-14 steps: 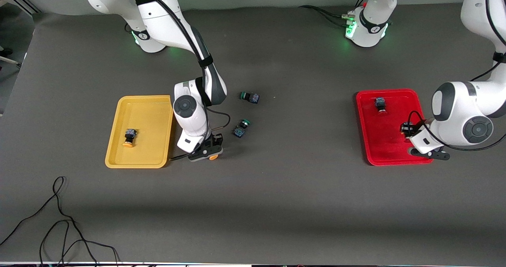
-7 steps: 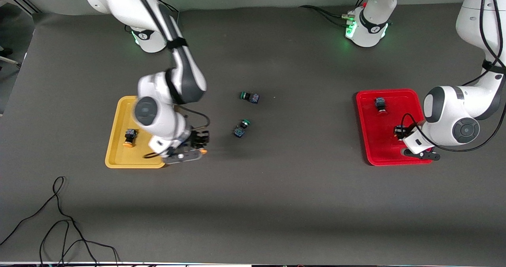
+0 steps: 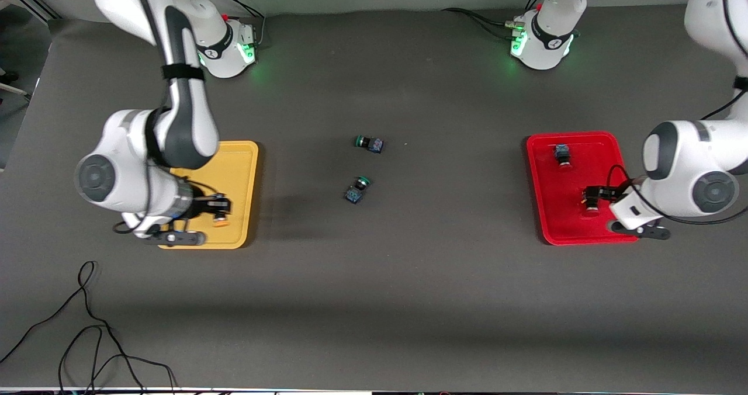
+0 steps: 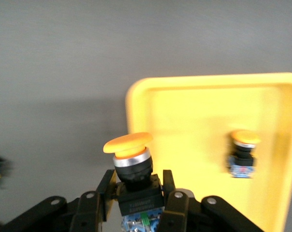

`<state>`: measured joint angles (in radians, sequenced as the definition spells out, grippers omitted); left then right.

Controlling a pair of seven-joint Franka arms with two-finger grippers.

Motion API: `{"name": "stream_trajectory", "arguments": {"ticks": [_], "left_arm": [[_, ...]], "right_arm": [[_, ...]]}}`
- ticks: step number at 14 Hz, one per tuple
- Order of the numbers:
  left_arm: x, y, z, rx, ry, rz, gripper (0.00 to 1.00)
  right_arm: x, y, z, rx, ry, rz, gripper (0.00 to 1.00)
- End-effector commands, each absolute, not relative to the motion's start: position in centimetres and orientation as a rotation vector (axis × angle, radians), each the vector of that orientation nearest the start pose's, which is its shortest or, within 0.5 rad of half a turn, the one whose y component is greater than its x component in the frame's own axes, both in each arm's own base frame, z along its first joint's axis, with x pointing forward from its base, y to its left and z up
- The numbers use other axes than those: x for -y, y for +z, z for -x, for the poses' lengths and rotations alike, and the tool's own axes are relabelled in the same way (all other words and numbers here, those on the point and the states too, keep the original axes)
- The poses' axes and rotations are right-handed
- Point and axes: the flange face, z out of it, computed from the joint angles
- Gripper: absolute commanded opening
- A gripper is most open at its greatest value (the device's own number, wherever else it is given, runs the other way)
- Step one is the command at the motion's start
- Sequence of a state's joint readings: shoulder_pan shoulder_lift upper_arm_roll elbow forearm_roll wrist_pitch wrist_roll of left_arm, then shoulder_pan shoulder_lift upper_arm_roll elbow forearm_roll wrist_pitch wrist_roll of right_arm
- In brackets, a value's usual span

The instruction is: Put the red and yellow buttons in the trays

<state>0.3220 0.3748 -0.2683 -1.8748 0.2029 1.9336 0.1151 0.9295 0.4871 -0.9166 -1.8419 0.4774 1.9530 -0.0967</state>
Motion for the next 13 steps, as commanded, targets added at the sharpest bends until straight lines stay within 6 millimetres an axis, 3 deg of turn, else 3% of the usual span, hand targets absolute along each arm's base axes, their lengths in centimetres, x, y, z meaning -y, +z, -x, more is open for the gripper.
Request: {"name": "stream_trajectory", "arguments": {"ticks": [1,4,6,7,8,9,11,13], "left_arm": [[-2.4,39.6,-59.9,-0.26,0.432,2.998,1.0],[0.9,48.5,-57.7,-0.234,0.308,2.956,1.0],[1.7,52.9,-56.2,-0.209,0.192,2.982,1.0],[1.9,54.4,-56.1,-0.203,0.14,3.011,1.0],[2.1,56.2,-56.6,-0.206,0.1,3.016,1.0],[2.0,56.8,-57.1,-0.206,0.083,3.02,1.0],[2.0,57.5,-57.9,-0.21,0.049,3.023,1.0],[1.3,57.4,-58.4,-0.169,0.053,3.039,1.0]], "right_arm": [[-5.1,28.9,-58.1,-0.158,0.211,3.11,0.13],[-3.8,22.9,-55.2,-0.145,0.215,3.059,0.13],[-3.5,21.6,-55.0,-0.151,0.24,3.076,0.13],[-3.6,21.6,-55.0,-0.153,0.245,3.076,0.23],[-3.6,21.7,-55.1,-0.164,0.25,3.071,0.87],[-3.6,21.9,-55.1,-0.172,0.257,3.062,1.0],[-4.3,23.6,-56.2,-0.163,0.263,3.029,1.0],[-4.2,27.1,-57.6,-0.17,0.257,3.01,1.0]]}}
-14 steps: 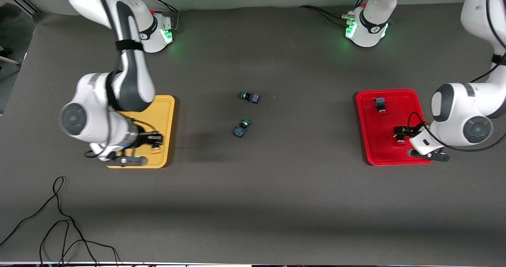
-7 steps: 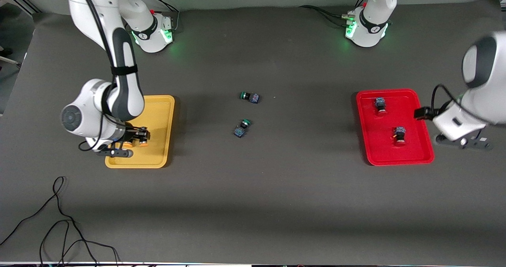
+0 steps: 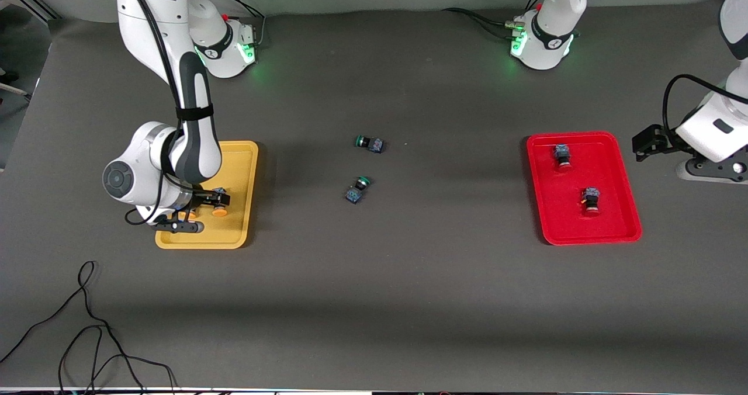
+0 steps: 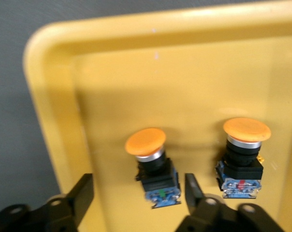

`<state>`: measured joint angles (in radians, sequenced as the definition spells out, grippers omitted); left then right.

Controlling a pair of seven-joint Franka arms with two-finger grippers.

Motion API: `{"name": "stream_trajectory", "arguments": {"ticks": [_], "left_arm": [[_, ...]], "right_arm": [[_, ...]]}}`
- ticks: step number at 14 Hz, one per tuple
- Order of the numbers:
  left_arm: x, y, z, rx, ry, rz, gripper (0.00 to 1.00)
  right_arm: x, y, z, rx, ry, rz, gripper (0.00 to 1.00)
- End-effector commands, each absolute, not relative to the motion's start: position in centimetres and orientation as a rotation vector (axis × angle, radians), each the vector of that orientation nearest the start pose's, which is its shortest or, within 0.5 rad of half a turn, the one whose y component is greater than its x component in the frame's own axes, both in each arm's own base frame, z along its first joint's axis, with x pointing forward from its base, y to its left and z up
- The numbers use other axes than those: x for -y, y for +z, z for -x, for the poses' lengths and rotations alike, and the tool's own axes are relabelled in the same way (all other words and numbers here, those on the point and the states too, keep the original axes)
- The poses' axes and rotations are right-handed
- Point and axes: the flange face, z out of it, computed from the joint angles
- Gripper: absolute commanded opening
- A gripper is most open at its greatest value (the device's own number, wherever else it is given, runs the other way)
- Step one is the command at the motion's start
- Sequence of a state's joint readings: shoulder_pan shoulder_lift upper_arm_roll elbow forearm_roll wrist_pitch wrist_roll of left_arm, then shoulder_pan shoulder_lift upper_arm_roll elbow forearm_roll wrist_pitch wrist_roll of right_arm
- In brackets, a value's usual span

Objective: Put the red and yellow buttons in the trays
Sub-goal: 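Place the yellow button in the yellow tray and open the right gripper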

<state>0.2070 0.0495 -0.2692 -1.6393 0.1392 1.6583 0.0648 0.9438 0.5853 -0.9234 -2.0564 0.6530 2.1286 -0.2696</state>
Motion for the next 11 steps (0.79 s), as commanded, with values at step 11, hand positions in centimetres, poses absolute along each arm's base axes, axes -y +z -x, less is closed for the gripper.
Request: {"name": "stream_trajectory", "arguments": {"ticks": [11], "left_arm": [[2.4,59.1,-53.5,-0.115,0.037,3.025,1.0]], "right_arm": [[-6.5,48.2,-60.0,-0.16,0.089,3.108,1.0]]}}
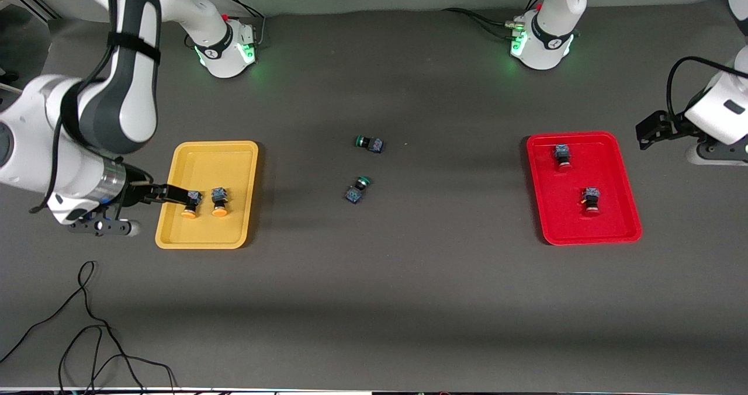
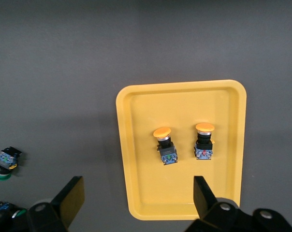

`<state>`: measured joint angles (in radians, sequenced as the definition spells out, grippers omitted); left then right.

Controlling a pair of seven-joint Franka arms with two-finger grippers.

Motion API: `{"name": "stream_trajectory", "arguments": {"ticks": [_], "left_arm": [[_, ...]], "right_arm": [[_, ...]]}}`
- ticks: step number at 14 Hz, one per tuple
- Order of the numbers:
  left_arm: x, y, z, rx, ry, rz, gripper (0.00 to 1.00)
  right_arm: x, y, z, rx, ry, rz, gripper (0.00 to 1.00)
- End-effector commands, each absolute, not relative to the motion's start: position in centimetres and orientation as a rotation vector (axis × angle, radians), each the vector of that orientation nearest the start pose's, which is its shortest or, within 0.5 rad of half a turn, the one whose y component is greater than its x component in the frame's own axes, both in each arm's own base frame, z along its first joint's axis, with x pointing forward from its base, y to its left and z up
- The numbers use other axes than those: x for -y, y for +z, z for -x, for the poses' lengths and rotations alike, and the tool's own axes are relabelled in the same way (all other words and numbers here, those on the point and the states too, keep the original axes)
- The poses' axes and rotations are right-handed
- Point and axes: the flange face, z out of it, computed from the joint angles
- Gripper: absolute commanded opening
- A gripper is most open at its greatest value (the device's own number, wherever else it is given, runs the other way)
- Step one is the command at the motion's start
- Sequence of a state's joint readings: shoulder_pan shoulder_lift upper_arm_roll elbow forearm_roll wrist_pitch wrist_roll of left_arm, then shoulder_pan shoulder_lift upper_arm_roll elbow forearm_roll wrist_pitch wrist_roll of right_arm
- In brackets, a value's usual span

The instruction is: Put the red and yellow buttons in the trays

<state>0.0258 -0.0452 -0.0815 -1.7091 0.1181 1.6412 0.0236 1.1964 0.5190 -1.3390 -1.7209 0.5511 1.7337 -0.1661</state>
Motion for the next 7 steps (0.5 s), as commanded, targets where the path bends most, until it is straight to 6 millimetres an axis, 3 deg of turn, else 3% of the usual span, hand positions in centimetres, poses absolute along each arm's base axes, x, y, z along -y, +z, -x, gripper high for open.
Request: {"name": "stream_trajectory", "arguments": {"ticks": [1,4,7], "left_arm": [[2.3,59.2,-53.6,-0.11,0.039,3.025,1.0],[2.0,59.3,-53.6,-0.1,0.042,3.025,1.0],[1.1,59.0,-53.8,-0.078,0.05,3.023,1.0]], "right_arm": [[-6.9,49.4,-60.0,-0.173,0.109,3.102,1.0],[-6.7,52.7,-60.1,-0.188,0.123,3.109,1.0],[-4.0,54.0,-59.5,-0.199,0.162,3.085,1.0]]}}
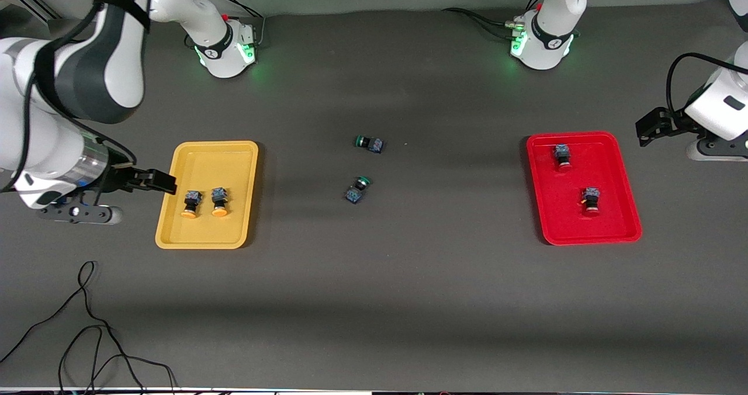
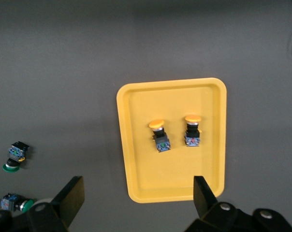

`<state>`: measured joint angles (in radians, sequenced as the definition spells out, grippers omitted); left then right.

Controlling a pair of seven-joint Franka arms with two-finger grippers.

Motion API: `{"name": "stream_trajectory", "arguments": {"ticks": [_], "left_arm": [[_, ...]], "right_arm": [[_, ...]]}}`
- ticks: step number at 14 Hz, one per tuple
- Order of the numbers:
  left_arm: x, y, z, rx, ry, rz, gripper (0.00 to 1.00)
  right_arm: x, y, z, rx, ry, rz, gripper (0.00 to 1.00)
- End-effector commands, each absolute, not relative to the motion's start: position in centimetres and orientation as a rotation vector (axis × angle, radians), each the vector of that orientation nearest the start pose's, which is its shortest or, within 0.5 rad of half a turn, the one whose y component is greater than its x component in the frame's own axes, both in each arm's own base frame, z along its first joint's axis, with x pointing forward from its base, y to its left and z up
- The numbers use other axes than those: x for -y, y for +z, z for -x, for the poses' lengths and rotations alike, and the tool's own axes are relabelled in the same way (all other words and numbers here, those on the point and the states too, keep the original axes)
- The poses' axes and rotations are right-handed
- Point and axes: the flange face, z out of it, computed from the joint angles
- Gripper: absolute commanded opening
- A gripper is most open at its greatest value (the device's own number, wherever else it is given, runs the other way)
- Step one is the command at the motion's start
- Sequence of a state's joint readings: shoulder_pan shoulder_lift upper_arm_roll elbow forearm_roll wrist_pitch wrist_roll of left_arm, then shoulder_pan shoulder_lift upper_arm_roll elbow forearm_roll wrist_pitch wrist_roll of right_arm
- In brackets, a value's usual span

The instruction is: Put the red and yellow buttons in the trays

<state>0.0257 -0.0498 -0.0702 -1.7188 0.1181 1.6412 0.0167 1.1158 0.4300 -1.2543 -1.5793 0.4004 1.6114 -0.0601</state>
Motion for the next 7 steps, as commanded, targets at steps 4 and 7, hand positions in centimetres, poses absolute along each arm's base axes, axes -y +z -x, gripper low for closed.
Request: {"name": "stream_trajectory", "arguments": {"ticks": [4,7], "left_arm": [[1.4,59.1,-53.9,-0.085,0.061,3.023,1.0],[1.5,59.1,-54.3,-0.092,0.062,3.024,1.0]], "right_arm": [[-1.4,56.2,-58.3,-0.194,0.134,3.08,1.0],[0.9,56.5,-57.4,-0.191,0.13,3.068,1.0]]}}
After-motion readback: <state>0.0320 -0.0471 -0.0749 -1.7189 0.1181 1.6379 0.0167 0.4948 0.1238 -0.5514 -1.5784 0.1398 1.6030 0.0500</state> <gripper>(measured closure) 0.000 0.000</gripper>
